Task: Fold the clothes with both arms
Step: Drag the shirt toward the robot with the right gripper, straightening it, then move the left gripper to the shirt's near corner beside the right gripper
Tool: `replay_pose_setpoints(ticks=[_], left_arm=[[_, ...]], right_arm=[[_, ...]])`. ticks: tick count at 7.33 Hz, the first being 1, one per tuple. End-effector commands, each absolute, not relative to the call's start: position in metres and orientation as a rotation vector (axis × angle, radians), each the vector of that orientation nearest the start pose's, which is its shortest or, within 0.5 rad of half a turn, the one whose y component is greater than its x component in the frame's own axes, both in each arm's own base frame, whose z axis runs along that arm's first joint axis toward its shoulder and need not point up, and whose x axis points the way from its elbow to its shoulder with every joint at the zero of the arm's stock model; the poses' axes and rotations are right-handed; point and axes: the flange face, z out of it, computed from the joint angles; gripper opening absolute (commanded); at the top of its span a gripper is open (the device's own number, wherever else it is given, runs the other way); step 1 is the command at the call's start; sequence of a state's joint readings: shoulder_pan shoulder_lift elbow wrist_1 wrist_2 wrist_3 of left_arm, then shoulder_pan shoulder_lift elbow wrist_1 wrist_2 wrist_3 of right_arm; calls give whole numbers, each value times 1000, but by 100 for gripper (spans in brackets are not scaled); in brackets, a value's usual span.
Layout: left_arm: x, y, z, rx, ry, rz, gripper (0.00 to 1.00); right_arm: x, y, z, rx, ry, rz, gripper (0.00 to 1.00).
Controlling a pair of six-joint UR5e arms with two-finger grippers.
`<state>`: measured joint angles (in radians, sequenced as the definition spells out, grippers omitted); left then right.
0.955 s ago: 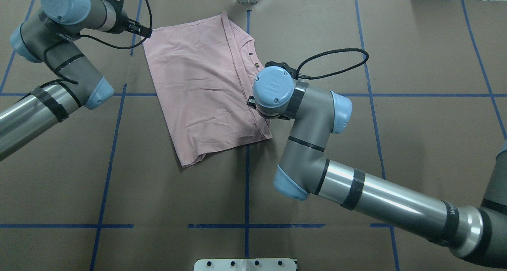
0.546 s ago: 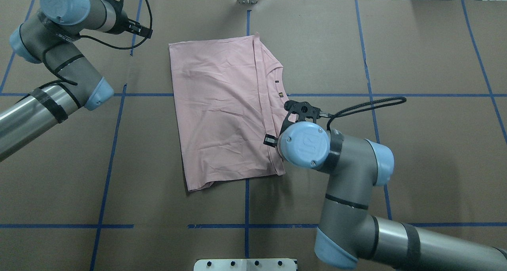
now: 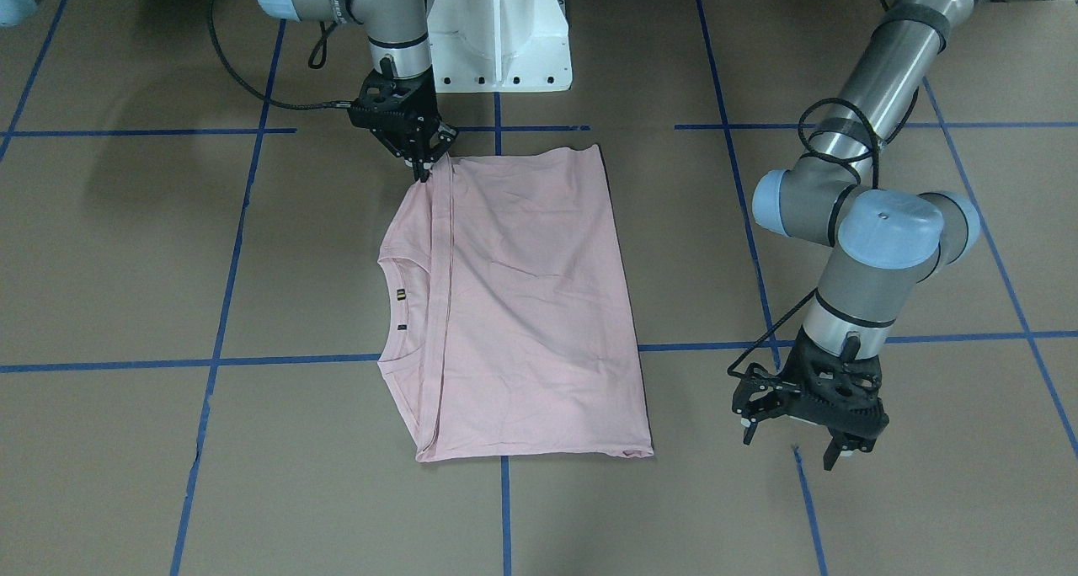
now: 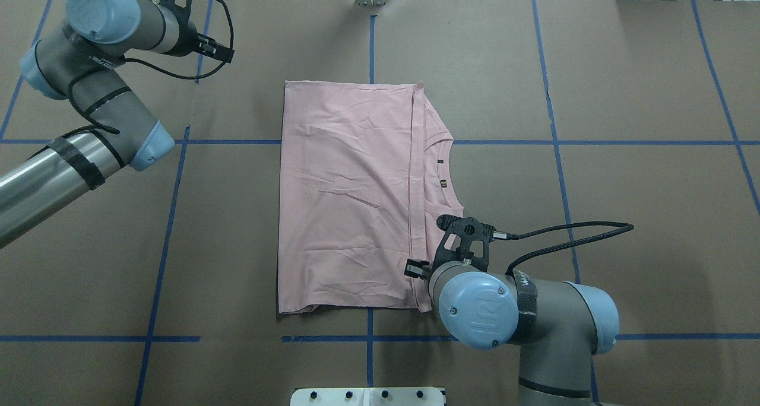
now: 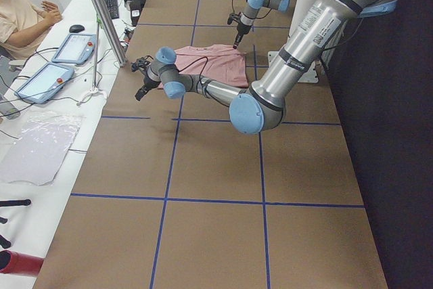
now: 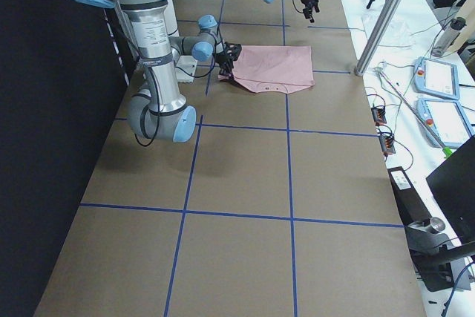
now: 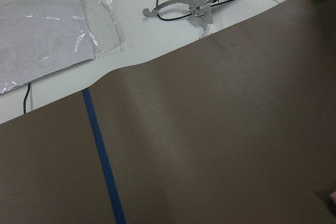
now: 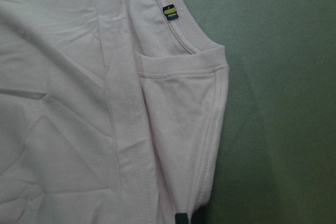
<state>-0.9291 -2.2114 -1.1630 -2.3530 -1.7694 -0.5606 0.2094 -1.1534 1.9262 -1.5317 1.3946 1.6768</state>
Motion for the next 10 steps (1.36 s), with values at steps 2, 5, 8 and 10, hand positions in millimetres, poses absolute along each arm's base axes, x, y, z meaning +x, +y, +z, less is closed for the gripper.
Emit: replay_pose_setpoints(ticks=[2,5,8,10], left_arm=[[354,-633,355,640,878,121,100],[392,-446,284,434,1033,93,100],[470,-308,269,253,1064,-76,96],[506,-262,282,182,1050,-132,66]], right_arm=[[-502,-258,274,214,-843,356,100],[-496,-256,265,218,-866,359,100],[-496,-257,263,222,-869,361,100],[-496,-257,263,223,-869,363,100]])
